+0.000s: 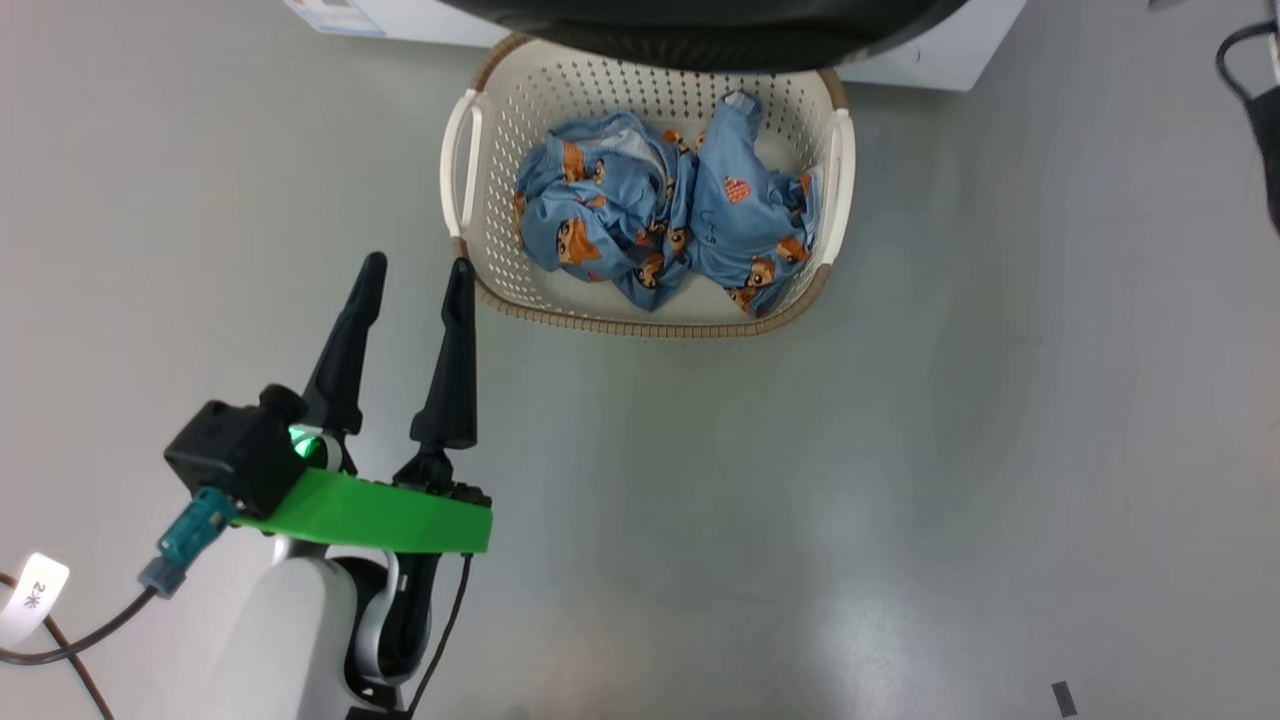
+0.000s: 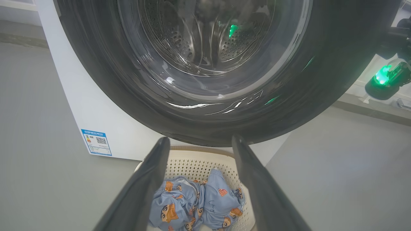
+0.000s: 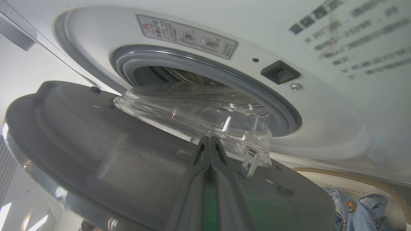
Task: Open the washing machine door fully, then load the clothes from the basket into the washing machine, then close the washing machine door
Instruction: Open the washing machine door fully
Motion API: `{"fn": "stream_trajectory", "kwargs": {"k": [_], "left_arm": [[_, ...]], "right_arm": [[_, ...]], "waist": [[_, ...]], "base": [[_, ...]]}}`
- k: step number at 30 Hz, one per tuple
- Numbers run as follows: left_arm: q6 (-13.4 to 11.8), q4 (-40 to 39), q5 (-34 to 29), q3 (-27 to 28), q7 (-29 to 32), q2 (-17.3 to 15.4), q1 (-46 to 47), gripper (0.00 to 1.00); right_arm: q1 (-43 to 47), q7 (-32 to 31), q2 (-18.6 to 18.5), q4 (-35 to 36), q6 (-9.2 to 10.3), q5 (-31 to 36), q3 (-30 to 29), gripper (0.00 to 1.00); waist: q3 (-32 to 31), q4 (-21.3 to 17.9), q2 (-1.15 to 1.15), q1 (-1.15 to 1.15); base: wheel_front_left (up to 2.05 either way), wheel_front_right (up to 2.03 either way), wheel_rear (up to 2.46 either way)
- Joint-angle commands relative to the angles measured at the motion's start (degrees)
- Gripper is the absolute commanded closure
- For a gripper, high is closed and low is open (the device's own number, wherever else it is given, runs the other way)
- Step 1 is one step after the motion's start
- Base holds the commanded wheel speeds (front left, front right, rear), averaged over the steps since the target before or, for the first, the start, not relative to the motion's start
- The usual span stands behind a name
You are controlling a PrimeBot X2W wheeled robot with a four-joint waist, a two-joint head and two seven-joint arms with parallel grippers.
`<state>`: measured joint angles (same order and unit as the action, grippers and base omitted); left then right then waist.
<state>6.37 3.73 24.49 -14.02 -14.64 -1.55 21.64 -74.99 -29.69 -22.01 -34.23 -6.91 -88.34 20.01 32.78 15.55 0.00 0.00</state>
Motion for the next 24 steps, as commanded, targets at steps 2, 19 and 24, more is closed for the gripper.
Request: {"fn": "stream_trajectory", "kwargs": {"k": [2,19,24], "left_arm": [[-0.1,-0.9,-0.7,1.8,-0.4,-1.3,-0.9,0.0],[0.2,0.0,-2.0,2.0,-0.4,-1.3,-4.3,0.0],[0.2,0.3,-2.6,2.1,-0.4,-1.3,-5.6,0.0]], "right_arm": [[2.9,-1.3,1.8,2.6,-0.58,-0.3,1.5,1.0],[11.3,-4.3,2.9,6.8,-0.58,-1.2,5.7,1.0],[14.2,-4.8,3.4,8.5,-0.58,-1.8,6.4,1.0]], "waist": [[-1.5,-0.4,0.0,0.0],[-7.8,-0.7,0.0,0.0],[-10.1,-0.8,0.0,0.0]], "base": [[0.0,0.0,0.0],[0.0,0.0,0.0],[0.0,0.0,0.0]]}}
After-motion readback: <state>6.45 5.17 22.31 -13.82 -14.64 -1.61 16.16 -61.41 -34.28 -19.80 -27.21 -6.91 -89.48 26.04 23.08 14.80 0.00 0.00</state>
